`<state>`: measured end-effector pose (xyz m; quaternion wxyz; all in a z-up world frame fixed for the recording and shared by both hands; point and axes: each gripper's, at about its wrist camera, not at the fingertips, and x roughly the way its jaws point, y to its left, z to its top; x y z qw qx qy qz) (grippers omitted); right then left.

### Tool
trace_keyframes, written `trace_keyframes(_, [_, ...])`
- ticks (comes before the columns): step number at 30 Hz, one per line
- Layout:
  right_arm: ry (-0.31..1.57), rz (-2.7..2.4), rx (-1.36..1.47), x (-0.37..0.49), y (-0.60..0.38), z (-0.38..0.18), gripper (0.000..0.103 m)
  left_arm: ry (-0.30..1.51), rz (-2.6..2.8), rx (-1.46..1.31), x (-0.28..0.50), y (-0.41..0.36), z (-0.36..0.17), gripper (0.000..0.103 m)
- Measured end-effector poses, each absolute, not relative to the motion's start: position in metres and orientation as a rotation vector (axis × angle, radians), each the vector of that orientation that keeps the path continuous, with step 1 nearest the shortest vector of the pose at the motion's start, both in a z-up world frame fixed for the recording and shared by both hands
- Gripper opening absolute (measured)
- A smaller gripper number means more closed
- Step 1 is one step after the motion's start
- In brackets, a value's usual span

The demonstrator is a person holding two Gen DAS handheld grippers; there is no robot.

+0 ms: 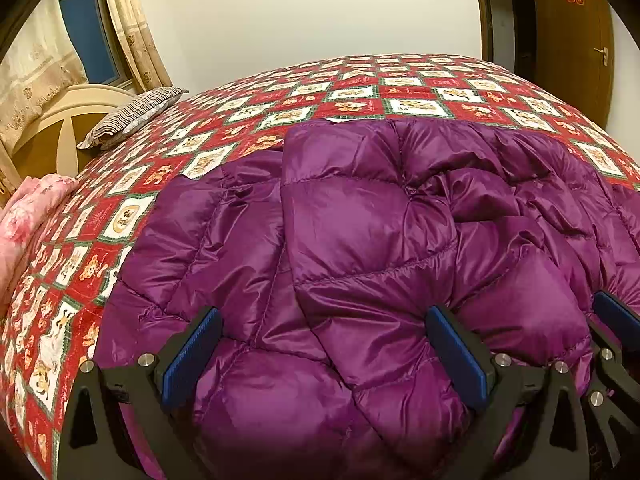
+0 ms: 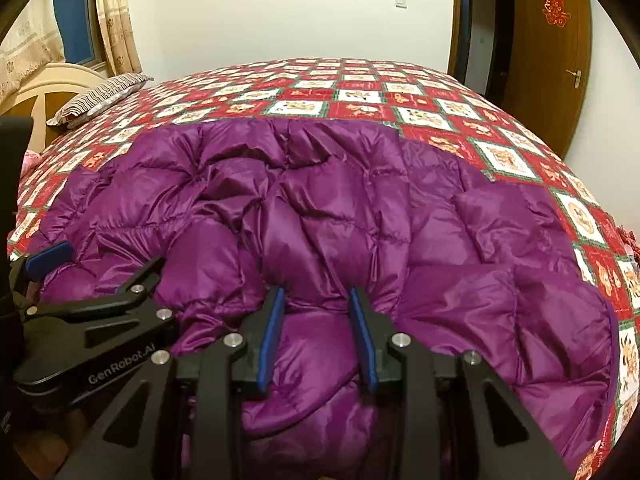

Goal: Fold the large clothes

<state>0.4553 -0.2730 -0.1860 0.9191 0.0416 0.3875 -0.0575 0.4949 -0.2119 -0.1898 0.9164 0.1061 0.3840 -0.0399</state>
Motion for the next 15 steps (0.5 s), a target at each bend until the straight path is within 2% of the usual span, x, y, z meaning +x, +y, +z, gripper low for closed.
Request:
trace_keyframes(5, [0.8,-0.124,0.075,0.456,-0.272,-0.186,0.038,0.802,-0.089,0.219,0.497,-0.209,-0.187,0.102])
trace_keyframes(8, [0.829,-0.082,0.1,0.455,-0.28,-0.179,0.04,0.818,-0.091,0.244,0.495,-0.196,-0.165,0.102])
trace_keyframes(10, [0.86,-0.05,0.132,0.444,-0.289,-0.167,0.05,0.755,-0.091,0.233,0.478,-0.178,-0.14,0.102])
trace_keyframes(11, [0.854,-0.042,0.147,0.433,-0.293,-0.159,0.063,0.733,-0.112,0.225,0.466,-0.164,-0.127,0.102])
trace_keyframes(12, [0.842,-0.037,0.152,0.417,-0.297,-0.15,0.07,0.719,-0.129,0.226,0.451,-0.148,-0.116,0.102])
trace_keyframes(15, [0.841,-0.027,0.157,0.366,-0.31,-0.135,0.071,0.705,-0.139,0.226,0.408,-0.105,-0.107,0.102])
